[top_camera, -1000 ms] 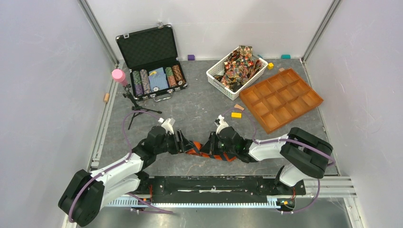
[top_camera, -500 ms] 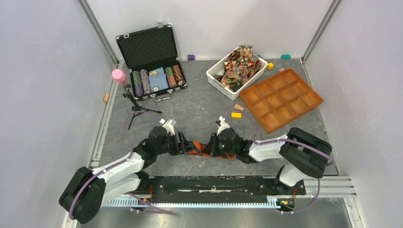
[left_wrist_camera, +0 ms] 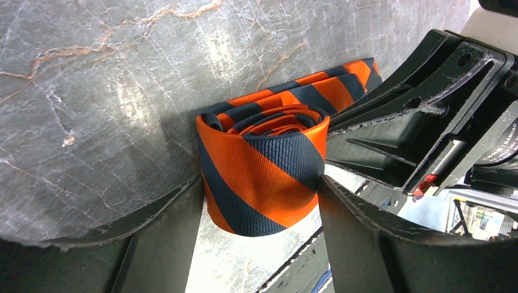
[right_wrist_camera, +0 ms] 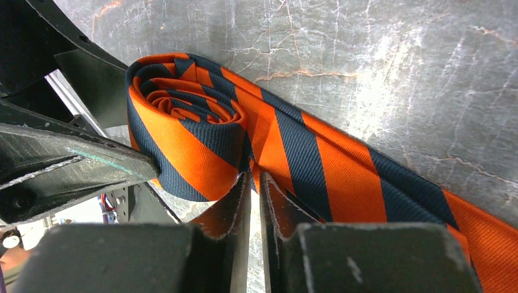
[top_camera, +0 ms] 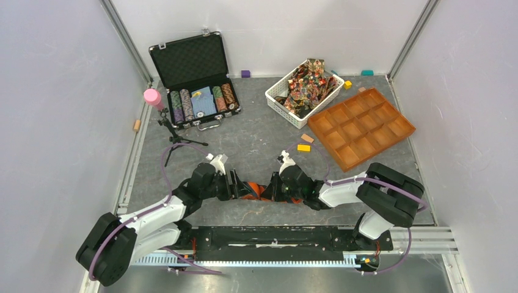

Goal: Roll the ties
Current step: Roll the tie at the center of the board.

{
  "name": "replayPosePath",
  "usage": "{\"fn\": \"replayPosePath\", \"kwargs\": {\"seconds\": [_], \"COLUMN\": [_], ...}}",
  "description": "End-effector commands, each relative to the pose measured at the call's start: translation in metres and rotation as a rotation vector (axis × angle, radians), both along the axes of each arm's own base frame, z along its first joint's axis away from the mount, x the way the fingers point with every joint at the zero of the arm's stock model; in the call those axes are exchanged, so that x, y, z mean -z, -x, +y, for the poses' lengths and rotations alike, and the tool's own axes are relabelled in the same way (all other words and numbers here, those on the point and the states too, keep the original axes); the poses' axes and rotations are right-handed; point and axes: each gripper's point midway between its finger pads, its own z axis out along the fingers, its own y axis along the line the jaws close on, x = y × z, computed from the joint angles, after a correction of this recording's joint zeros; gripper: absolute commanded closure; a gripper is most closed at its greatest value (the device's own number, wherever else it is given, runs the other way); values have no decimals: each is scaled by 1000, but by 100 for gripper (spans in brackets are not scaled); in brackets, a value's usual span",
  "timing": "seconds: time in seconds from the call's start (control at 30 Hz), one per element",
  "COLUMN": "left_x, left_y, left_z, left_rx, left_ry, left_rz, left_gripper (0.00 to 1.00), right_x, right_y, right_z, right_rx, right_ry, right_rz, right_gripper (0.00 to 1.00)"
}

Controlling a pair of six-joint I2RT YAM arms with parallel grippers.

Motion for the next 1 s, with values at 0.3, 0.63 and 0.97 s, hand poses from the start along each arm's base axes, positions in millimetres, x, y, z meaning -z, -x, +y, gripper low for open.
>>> {"fn": "replayPosePath", "kwargs": {"seconds": [0.3,0.63,0.97], "left_x": [14,17,16], "left_y": [-2,-4,-5], "left_z": [4,4,4], "left_rx": [-44,-57,-60], "left_ry": [-53,-70,-67], "left_rz": [25,30,31], "left_gripper": [31,31,31], "right_x": [-12,-58,-58], "right_y": [-7,-25,-27], "right_z": [4,-1,15], "right_rx": [-26,-2,-30], "right_ry": [3,-24,-94], "right_rz": [-63,-234,-189], "right_gripper": [85,81,58]}}
